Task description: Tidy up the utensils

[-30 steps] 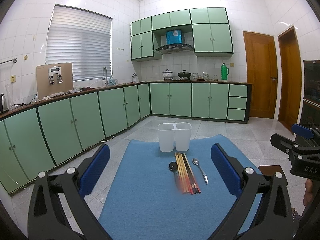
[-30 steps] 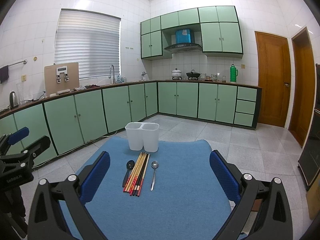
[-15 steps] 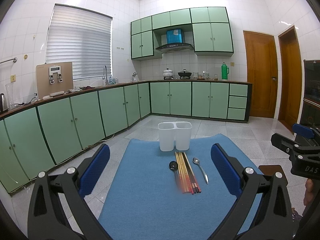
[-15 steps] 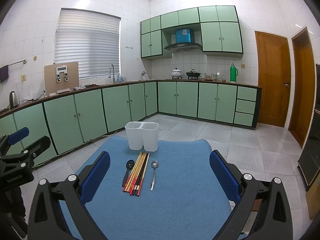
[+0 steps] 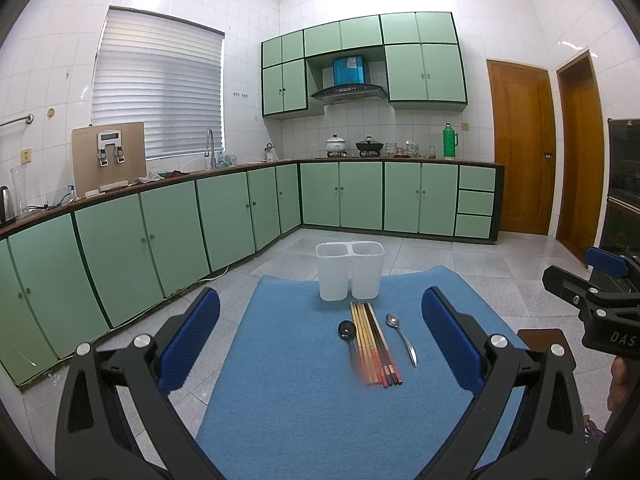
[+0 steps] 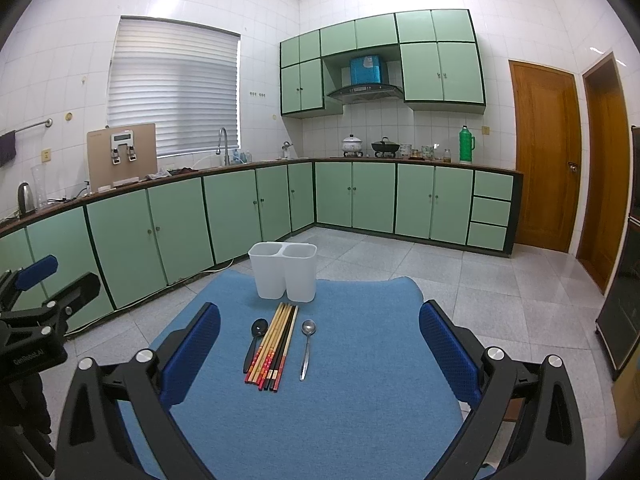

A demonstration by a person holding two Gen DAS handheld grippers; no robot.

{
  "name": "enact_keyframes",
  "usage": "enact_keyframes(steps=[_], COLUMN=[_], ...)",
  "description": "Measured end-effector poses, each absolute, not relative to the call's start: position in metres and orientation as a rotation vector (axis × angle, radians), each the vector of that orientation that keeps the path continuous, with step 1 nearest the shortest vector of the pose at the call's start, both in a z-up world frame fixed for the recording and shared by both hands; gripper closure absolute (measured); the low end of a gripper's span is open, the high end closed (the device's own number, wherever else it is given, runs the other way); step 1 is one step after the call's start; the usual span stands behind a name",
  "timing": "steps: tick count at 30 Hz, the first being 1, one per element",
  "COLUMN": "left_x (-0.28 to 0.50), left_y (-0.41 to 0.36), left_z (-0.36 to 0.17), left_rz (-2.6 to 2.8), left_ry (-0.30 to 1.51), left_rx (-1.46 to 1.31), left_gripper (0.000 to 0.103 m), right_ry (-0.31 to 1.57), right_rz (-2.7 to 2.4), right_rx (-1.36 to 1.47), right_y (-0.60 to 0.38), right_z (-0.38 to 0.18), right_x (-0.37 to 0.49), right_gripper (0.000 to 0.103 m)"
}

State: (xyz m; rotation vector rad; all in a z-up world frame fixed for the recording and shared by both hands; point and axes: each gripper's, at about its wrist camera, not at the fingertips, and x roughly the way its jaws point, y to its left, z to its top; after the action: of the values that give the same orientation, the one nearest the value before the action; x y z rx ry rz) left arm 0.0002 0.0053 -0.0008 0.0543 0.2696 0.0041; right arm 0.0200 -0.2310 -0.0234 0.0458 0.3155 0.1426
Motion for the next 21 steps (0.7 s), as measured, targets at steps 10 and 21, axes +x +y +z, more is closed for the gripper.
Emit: enact_keyframes(steps=[10, 21], left_x=[0.001, 0.014], left_y=[0.006, 0.006], left_z=[-0.002, -0.013], left_rz=[0.005, 0.006], left_ry=[0.272, 0.291], left_rx=[0.054, 0.053], left_gripper=[0.005, 0.005], right_ry=[0.318, 0.337], right_rz=[0.142, 0.138], right_rx=[0.045, 0.044], right_y=[-0.232, -0.226], right_z=[-0.025, -0.031], right_x=[0.020, 0.032], right_gripper=[0.006, 0.006])
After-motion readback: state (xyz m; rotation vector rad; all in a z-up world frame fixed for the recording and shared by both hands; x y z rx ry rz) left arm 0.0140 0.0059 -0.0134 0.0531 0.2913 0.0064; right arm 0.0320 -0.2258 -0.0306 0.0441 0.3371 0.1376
